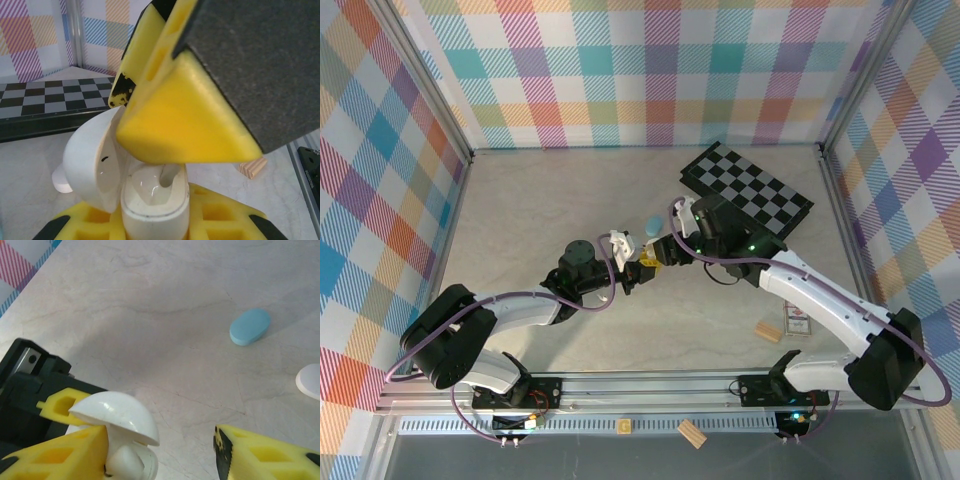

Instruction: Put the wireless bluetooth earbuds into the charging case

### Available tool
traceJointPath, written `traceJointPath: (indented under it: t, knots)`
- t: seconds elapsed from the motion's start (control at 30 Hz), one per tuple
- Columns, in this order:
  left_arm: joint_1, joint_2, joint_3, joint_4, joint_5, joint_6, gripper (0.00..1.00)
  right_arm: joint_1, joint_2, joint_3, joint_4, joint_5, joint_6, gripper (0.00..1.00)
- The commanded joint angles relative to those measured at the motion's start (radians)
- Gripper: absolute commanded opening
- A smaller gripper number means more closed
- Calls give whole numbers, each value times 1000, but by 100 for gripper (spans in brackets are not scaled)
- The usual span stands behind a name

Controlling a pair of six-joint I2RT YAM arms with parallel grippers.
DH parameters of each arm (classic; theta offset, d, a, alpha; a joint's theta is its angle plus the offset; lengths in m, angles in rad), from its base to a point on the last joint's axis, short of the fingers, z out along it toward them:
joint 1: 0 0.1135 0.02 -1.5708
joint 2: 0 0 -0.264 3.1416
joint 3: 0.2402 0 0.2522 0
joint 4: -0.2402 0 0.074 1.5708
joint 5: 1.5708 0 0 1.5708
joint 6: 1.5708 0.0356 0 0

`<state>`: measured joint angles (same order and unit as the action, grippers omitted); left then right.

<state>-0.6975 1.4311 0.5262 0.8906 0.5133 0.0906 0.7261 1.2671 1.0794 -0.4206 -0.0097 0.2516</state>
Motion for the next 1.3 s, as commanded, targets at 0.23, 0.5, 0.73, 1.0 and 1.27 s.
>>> traceJointPath:
  t: [0.23, 0.5, 0.73, 1.0, 1.27]
  knots:
    - [4, -4, -6, 54, 15, 17, 13, -4, -60, 7, 59, -119, 12, 74]
    - [49, 1, -62, 139, -19, -9, 13, -67, -152, -99, 122, -67, 100, 74]
    - [180, -71, -142, 164, -64, -58, 12, -157, -110, -183, 166, -127, 190, 72]
    - [387, -83, -189, 239, -214, -147, 12, -80, 89, -177, 256, -235, 165, 72]
    - [549, -126, -160, 132, -254, -164, 12, 104, 320, -87, 292, -172, 54, 67]
